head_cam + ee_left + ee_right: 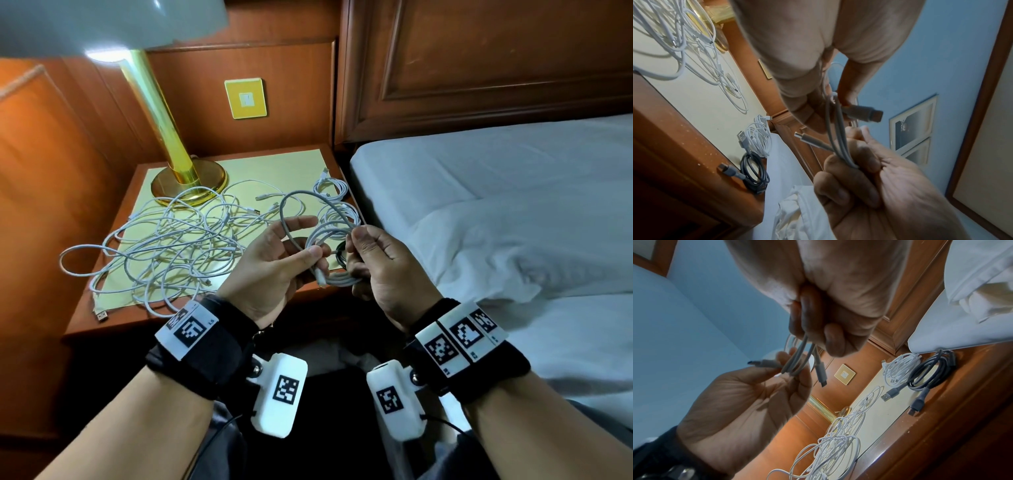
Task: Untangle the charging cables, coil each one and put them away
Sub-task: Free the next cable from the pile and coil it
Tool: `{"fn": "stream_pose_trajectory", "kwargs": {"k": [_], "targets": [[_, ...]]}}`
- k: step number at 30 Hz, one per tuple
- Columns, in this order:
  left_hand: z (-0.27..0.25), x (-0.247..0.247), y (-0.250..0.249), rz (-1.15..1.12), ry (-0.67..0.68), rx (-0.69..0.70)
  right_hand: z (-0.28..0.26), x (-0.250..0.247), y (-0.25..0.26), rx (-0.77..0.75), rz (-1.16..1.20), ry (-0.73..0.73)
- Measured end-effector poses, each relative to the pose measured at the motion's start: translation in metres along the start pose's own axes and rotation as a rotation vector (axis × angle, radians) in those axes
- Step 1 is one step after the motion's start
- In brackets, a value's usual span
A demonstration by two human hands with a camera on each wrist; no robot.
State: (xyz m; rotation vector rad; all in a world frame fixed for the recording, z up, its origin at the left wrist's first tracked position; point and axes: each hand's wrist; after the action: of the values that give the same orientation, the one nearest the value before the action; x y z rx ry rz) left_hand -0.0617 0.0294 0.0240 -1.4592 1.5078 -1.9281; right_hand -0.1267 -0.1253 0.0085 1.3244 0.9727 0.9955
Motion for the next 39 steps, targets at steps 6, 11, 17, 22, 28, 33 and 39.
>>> {"fn": "stream_pose_trajectory", "kwargs": {"k": [6, 11, 17, 22, 28, 33, 39], "targets": [[0.000, 0.003, 0.006, 0.258, -0.018, 0.047, 0.000, 0.002, -0.003, -0.058, -0.056, -0.025], [0.002, -0.001, 0.008, 0.396, -0.051, 0.068, -0.001, 0.003, -0.002, -0.100, -0.115, -0.072], [0.003, -0.008, 0.005, 0.407, -0.095, -0.011, 0.003, -0.002, -0.002, -0.073, -0.127, -0.146], [0.000, -0.011, 0.004, 0.594, -0.003, -0.129, 0.007, -0.005, -0.004, -0.067, -0.103, -0.202], [-0.001, -0.017, 0.011, 0.896, 0.134, -0.229, 0.013, -0.012, 0.004, -0.040, 0.106, -0.290], [-0.007, -0.012, 0.021, 0.850, 0.264, -0.333, 0.013, -0.017, 0.006, -0.001, 0.234, -0.228], [-0.003, 0.004, 0.012, 0.332, 0.045, -0.155, 0.006, -0.011, 0.013, 0.104, 0.296, -0.086]]}}
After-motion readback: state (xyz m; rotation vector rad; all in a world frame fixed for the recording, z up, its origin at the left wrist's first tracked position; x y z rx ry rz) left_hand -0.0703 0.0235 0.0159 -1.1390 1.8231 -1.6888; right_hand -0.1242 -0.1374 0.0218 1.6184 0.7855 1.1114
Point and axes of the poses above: each hand's wrist, its own z-axis towards the middle knuckle, its own x-axis out of the palm, y = z × x, and after that the axes turned 6 degrees about -z, right-handed
